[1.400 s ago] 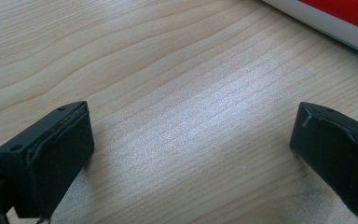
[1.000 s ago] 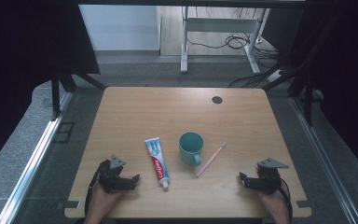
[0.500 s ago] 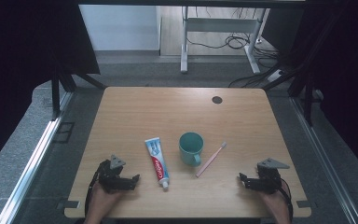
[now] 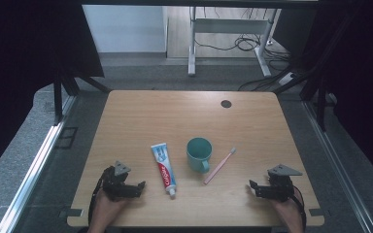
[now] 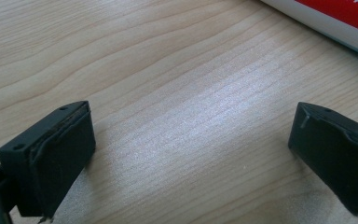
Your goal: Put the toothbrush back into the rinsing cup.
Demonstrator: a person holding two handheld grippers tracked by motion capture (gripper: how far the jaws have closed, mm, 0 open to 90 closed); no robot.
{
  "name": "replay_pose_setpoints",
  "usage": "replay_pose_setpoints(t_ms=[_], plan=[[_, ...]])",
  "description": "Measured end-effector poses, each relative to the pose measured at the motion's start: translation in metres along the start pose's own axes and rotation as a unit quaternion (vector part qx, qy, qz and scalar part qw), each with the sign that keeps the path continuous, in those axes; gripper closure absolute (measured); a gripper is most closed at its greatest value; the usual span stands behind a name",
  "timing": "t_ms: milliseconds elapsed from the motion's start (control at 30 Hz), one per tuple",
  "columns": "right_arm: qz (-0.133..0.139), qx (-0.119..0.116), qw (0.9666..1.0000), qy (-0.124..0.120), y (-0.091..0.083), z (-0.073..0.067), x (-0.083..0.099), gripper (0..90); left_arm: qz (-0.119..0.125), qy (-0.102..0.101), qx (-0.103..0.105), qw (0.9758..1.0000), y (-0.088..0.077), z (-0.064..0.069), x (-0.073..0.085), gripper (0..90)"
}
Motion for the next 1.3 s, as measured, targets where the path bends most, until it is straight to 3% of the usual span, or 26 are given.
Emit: replay_pose_setpoints(t_ms=[367, 733, 1067, 1300], plan=[[0.005, -0.004, 0.9999, -0.011, -0.003, -0.003, -0.005, 13.2, 0.001, -0.001, -0.001, 1.0000, 0.000, 0.000, 0.000, 1.1], [0.012, -0.010, 0.9999, 0.001, -0.009, -0.003, -0.010, 13.2, 0.002, -0.001, -0.002, 1.0000, 0.000, 0.000, 0.000, 1.3], [-0.008, -0.027, 0.9996, 0.009, -0.010, -0.007, -0.016, 13.7, 0.002, -0.001, -0.002, 1.0000, 0.000, 0.000, 0.000, 1.5], [-0.014, -0.036, 0.9992, 0.012, -0.013, -0.007, -0.021, 26.2, 0.002, -0.002, -0.002, 1.0000, 0.000, 0.000, 0.000, 1.5]])
Point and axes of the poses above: each handheld gripper's, and its own axes: y roughly forward along the jaws, x roughly out of its underside, z roughly to its right, the point moved 2 cm from there along y, roughly forward along the jaws, and after that the axes turned 10 degrees about -y, right-handed, at the moved point
